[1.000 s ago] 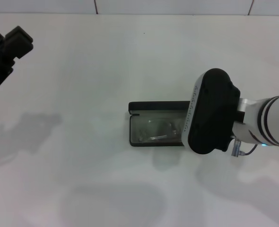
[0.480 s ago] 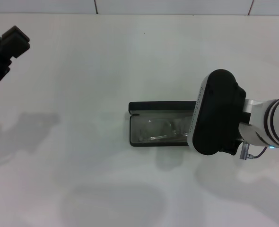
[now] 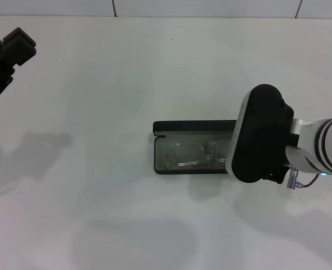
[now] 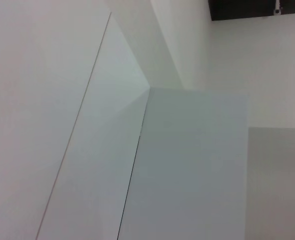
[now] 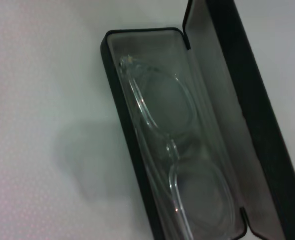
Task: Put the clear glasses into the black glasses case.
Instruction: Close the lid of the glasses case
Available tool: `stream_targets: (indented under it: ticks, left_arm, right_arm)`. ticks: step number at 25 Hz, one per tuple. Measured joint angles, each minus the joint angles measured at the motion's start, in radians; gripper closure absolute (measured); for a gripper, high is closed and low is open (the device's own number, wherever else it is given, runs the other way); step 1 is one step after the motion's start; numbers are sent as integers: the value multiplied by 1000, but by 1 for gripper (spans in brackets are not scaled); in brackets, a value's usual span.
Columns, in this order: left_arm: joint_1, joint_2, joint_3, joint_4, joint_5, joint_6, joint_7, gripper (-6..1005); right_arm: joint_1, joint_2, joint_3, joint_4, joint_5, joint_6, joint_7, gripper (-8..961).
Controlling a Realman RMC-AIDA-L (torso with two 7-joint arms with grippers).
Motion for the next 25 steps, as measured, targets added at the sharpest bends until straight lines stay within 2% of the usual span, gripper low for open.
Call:
stream_targets:
  ticks: [25]
  left_arm:
    - [10,0,-3,0,2,2,3,916]
  right_arm:
    - [-4,-1,0,1,62,64,-20,837]
